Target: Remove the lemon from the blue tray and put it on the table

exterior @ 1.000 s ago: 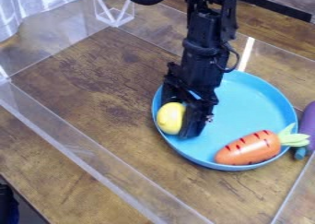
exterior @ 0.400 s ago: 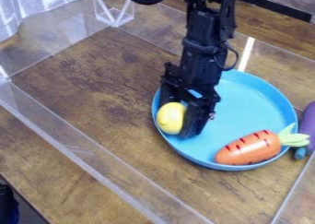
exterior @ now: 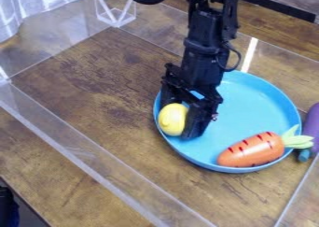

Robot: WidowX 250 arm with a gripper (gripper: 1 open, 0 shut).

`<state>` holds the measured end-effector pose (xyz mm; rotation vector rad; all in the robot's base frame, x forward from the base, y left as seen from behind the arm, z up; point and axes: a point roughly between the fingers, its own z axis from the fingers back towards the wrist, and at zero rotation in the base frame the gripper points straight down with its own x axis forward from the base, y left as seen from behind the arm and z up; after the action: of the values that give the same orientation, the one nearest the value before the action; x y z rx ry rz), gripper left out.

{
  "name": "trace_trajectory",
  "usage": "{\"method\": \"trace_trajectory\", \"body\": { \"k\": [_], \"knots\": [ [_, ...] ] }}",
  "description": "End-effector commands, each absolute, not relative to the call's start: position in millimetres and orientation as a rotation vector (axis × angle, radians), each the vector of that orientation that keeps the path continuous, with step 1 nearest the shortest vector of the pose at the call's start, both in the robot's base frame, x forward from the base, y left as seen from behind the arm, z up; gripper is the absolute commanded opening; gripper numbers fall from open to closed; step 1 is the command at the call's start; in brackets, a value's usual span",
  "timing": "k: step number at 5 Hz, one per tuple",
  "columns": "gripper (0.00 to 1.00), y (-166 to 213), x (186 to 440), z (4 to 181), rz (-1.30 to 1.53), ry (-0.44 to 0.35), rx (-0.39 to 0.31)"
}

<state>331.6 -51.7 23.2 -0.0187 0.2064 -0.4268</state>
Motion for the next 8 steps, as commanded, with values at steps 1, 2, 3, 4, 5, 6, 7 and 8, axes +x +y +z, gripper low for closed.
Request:
{"method": "trace_trajectory", "body": {
  "k": [1,2,3,4,5,6,7,8],
  "knots": [
    [0.00,-44,335,30.4,-0.416,0.198,-0.010],
    [0.00,-46,339,34.0,-0.425,0.197,-0.003],
    [0.00,-48,342,37.0,-0.434,0.197,0.005],
    [0.00,-46,342,45.6,-0.429,0.196,0.010],
    [0.00,-44,342,53.6,-0.423,0.196,0.016],
    [0.00,-45,345,61.1,-0.480,0.196,0.028],
    [0.00,-46,349,72.6,-0.536,0.191,0.040],
    [0.00,-43,357,91.6,-0.587,0.179,0.056]
  ]
}}
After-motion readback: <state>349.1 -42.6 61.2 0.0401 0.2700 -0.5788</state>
